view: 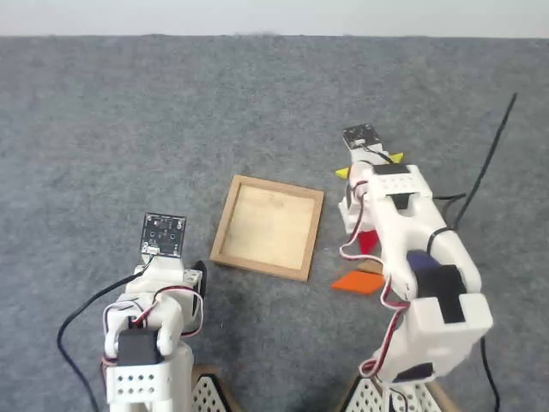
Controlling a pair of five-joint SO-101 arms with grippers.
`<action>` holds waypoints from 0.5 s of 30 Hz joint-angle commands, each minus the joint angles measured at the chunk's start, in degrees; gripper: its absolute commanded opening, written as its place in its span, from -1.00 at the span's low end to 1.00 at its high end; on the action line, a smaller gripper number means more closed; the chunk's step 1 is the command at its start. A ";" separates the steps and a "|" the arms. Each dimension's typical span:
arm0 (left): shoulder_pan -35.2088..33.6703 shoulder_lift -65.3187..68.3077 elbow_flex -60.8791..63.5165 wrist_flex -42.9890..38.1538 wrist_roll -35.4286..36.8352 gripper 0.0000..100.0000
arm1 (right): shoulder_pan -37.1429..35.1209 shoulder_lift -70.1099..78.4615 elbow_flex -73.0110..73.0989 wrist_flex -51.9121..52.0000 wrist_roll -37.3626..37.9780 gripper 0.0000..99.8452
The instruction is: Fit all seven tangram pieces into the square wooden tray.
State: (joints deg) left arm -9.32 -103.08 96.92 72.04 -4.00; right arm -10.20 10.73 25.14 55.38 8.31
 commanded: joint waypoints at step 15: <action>0.00 -1.58 -0.48 0.53 -0.35 -0.69 | -4.88 -12.62 -2.20 6.29 -3.69 -0.31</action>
State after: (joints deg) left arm -9.32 -103.08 96.92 72.04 -4.00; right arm -17.93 -0.70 25.14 61.89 3.47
